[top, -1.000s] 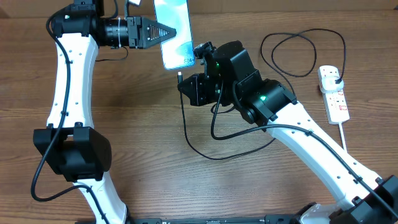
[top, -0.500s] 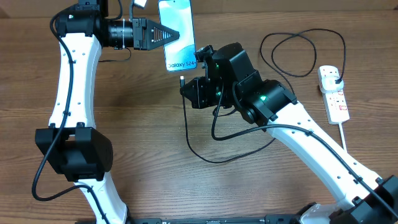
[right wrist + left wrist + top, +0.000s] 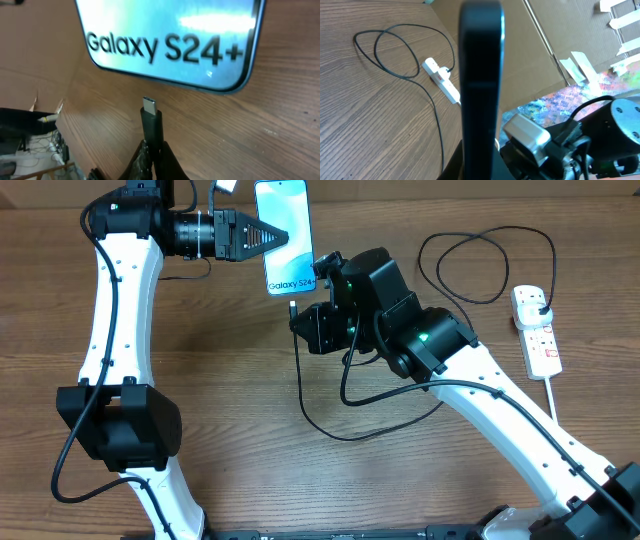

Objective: Plug charger to phone and switch on socket

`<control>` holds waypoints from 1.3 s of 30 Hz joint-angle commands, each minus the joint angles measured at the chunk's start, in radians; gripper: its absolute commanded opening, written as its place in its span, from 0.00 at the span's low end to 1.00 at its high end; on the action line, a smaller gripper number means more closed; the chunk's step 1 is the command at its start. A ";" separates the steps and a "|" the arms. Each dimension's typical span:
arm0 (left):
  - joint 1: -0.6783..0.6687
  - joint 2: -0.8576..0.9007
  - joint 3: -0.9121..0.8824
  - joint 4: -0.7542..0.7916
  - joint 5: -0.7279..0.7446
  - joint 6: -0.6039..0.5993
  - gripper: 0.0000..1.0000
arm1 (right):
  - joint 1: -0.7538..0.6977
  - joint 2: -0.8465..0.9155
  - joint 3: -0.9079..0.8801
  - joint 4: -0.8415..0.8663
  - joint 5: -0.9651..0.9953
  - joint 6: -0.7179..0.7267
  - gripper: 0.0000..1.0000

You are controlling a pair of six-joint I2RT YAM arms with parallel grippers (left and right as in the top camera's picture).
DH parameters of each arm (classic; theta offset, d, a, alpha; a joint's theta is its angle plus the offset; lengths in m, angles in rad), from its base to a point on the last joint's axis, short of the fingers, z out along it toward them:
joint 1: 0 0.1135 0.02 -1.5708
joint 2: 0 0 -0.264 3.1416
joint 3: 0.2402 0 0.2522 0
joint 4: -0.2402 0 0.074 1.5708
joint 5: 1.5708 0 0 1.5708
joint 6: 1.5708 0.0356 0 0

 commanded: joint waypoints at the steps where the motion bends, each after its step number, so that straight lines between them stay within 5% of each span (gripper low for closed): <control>1: -0.007 -0.011 0.014 -0.004 0.036 0.004 0.04 | 0.000 -0.031 0.056 0.012 0.032 -0.011 0.04; 39: -0.007 -0.011 0.014 0.004 0.117 0.030 0.04 | 0.000 -0.031 0.056 0.008 0.020 -0.007 0.04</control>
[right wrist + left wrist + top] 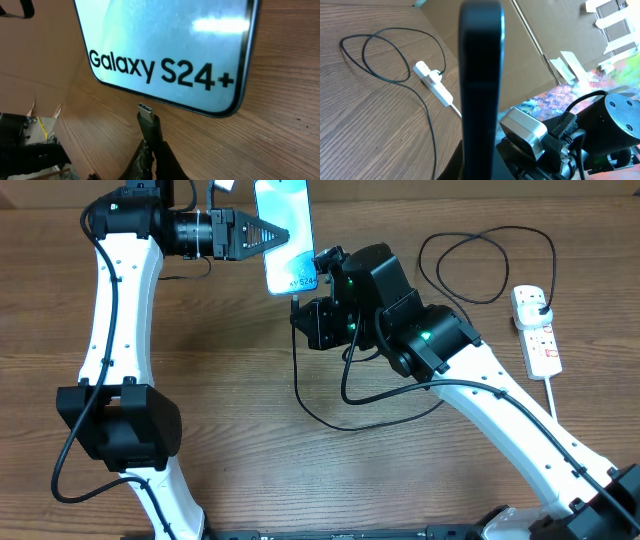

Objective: Plug charger to phone and switch on socket

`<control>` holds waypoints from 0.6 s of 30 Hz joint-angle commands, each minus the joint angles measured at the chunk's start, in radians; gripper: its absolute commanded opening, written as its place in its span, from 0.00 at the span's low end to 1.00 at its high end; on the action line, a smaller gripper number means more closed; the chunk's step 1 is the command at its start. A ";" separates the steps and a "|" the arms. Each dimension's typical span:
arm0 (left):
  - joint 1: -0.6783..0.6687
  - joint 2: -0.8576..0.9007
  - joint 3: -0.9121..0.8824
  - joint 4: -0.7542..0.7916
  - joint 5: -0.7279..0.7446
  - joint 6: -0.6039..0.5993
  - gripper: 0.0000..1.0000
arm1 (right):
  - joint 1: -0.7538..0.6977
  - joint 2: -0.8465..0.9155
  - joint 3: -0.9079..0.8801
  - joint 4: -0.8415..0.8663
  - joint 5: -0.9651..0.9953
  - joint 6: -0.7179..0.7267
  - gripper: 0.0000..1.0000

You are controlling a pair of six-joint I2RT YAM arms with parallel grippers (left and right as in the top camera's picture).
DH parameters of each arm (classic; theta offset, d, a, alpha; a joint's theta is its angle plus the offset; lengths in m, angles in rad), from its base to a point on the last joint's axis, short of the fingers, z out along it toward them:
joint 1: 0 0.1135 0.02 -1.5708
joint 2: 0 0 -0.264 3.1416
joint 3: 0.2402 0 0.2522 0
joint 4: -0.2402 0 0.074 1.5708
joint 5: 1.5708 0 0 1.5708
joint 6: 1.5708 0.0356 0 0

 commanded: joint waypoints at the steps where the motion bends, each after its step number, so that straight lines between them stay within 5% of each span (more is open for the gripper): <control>1: -0.007 -0.011 0.014 0.000 0.067 0.019 0.04 | 0.001 -0.031 0.032 0.013 -0.003 -0.004 0.04; 18: -0.007 -0.011 0.014 0.000 0.075 0.042 0.04 | 0.001 -0.031 0.032 0.008 -0.003 -0.004 0.04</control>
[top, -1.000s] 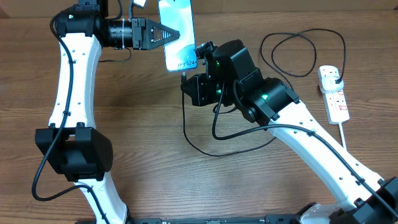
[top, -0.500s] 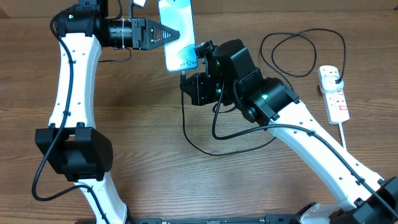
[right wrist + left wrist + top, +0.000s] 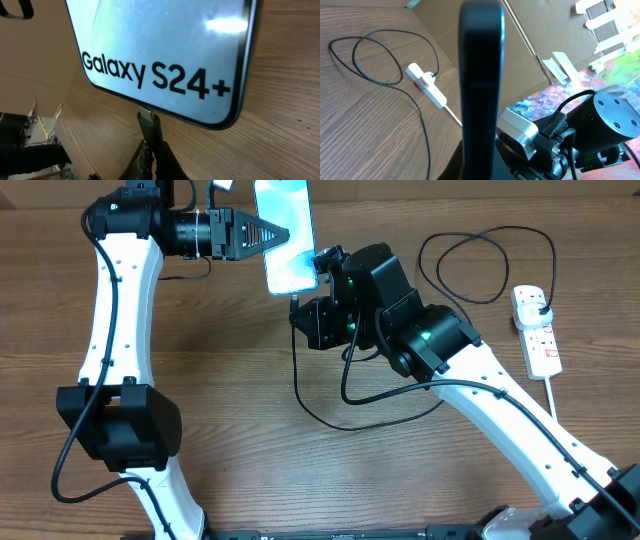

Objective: Plug charger to phone and switch on socket

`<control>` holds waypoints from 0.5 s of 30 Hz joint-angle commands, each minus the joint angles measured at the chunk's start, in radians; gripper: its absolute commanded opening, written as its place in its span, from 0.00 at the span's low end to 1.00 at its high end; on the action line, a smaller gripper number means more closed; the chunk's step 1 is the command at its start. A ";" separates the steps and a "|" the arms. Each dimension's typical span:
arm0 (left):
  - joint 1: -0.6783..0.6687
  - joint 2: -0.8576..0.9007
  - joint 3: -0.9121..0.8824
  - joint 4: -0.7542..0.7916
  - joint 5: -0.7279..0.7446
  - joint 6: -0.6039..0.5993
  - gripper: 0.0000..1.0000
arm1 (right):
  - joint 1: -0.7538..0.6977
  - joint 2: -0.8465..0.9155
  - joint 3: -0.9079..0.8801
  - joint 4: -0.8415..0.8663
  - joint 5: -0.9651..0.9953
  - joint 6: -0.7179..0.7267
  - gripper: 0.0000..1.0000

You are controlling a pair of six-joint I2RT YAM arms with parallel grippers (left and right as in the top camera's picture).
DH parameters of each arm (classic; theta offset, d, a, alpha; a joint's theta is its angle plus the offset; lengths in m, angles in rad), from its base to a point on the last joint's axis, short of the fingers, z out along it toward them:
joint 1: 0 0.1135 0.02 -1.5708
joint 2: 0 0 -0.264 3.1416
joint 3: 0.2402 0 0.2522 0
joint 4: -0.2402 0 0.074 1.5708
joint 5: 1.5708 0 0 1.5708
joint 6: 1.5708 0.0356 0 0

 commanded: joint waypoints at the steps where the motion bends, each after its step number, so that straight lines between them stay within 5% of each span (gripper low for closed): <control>1: -0.007 -0.011 0.014 0.002 0.039 0.037 0.04 | 0.001 -0.031 0.032 0.006 -0.001 -0.004 0.04; 15: -0.007 -0.011 0.014 -0.083 0.009 0.130 0.04 | 0.000 -0.031 0.032 0.010 0.010 -0.004 0.04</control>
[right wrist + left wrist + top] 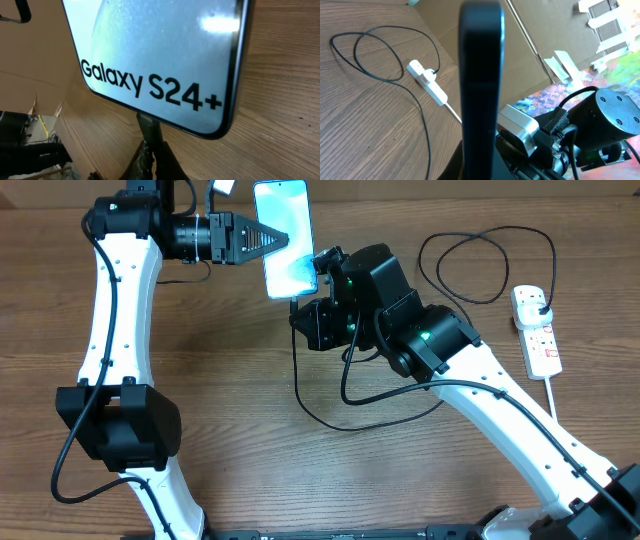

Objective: Plug charger to phone and switch on socket

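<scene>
The phone (290, 265), its lit screen reading "Galaxy S24+" (160, 60), is held up off the table with my left gripper (281, 238) shut on it. The left wrist view shows it edge-on as a dark bar (480, 75). My right gripper (152, 152) is shut on the black charger plug (150, 129), right below the phone's bottom edge. The plug's metal tip is hidden at that edge, and I cannot tell whether it is seated. The white socket strip (535, 330) lies at the far right, with a plug in it.
The black charger cable (320, 415) hangs from the plug and loops across the wooden table (220, 430) to a coil (480, 265) by the strip. Cardboard walls (530, 60) stand beyond the table's edge.
The phone's bottom edge and the plug have closed up. A sliver of the metal tip showed below the edge; now it is fully hidden there. Both grippers stay shut.
At first the plug stood a clear gap below the raised phone, its whole tip bare. Then the gap had shrunk with the tip just under the edge, then the tip was partly covered, and now it is out of sight at the phone's bottom edge.
</scene>
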`<control>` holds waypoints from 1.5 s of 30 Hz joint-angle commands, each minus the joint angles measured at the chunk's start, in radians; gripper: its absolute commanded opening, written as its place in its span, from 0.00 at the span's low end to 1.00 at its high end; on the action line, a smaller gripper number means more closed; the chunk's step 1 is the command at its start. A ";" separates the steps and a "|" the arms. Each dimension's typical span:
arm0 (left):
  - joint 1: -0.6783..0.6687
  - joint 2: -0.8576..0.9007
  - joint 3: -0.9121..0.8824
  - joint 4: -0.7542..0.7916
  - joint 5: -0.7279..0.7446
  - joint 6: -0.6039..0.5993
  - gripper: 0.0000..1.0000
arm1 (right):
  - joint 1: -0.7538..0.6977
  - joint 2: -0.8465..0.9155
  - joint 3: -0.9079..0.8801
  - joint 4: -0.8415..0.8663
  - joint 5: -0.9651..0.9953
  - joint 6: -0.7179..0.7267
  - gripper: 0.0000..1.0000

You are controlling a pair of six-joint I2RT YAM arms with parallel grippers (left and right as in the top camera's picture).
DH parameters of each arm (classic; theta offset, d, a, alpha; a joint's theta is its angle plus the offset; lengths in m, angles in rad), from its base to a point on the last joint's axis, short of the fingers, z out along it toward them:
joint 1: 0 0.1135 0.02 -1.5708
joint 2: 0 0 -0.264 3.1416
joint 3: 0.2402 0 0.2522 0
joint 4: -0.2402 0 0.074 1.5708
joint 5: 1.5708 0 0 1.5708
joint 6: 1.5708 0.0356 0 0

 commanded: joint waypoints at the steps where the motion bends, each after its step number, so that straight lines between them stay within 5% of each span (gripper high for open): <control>1: -0.008 -0.011 0.013 -0.006 0.021 0.058 0.04 | -0.002 -0.031 0.032 0.015 0.011 -0.004 0.04; 45: -0.006 -0.011 0.013 0.002 0.005 0.063 0.04 | -0.001 -0.031 0.032 -0.008 0.010 -0.004 0.04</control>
